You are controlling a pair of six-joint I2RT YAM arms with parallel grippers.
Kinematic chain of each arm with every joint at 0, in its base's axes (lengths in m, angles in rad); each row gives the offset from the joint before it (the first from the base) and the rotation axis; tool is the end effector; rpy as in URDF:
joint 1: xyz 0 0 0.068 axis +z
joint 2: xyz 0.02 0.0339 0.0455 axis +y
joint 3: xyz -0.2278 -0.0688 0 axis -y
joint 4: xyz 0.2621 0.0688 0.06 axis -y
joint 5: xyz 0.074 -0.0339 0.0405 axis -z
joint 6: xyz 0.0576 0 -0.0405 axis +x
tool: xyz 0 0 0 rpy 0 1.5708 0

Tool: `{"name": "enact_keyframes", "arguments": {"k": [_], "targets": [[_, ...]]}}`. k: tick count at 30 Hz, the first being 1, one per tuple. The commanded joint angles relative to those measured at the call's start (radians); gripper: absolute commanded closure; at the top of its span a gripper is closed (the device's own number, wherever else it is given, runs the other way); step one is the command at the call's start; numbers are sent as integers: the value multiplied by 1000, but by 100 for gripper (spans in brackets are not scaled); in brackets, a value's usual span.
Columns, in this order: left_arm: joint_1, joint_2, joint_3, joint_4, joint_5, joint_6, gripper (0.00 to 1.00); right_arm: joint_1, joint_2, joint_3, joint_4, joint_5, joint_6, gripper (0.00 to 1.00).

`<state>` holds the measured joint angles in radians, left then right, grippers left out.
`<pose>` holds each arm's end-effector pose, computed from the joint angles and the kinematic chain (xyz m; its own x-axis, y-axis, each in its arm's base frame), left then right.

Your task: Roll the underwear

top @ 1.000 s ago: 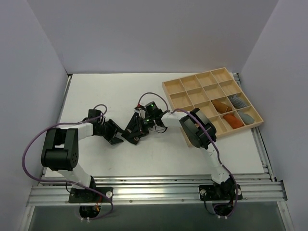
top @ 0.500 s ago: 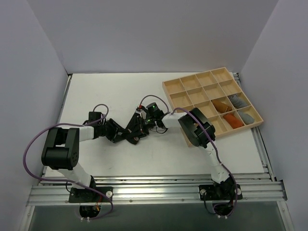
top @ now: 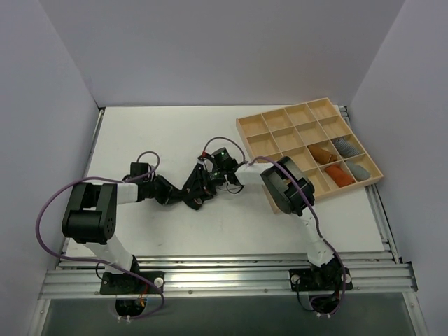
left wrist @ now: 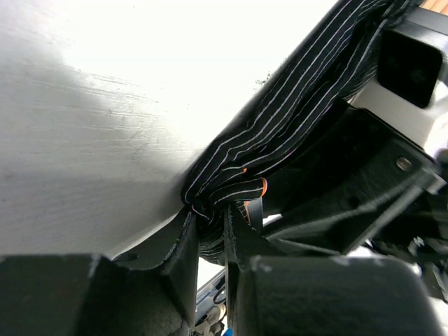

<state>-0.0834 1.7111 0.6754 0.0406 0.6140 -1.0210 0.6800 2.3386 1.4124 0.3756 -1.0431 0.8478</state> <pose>0.2992 -0.0583 0.0426 -0.7613 -0.6357 0.1276 -0.5138 0.4715 -0.7167 0.3353 0.3351 0.0500 -0.9359 -0.2712 -0.2249 -0.2832 0.1994 0.9381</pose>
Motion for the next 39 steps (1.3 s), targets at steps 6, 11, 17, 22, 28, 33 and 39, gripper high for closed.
{"name": "enact_keyframes", "arguments": {"k": [6,11,17,22,28,33,39], "targets": [[-19,41,36,-290,-264,101,98,41,-162,112,-550,503,-363,58],[-19,61,108,-439,-292,124,98,180,-272,77,-581,892,-481,56],[-22,74,180,-606,-335,147,98,326,-338,60,-537,1113,-591,56],[-21,73,231,-680,-358,153,98,374,-306,108,-541,1183,-644,57],[-21,81,269,-737,-375,162,98,408,-279,126,-540,1235,-693,58],[-22,91,282,-758,-387,164,98,440,-283,135,-523,1296,-724,59],[-22,110,286,-763,-385,162,98,447,-297,142,-497,1241,-731,59]]}}
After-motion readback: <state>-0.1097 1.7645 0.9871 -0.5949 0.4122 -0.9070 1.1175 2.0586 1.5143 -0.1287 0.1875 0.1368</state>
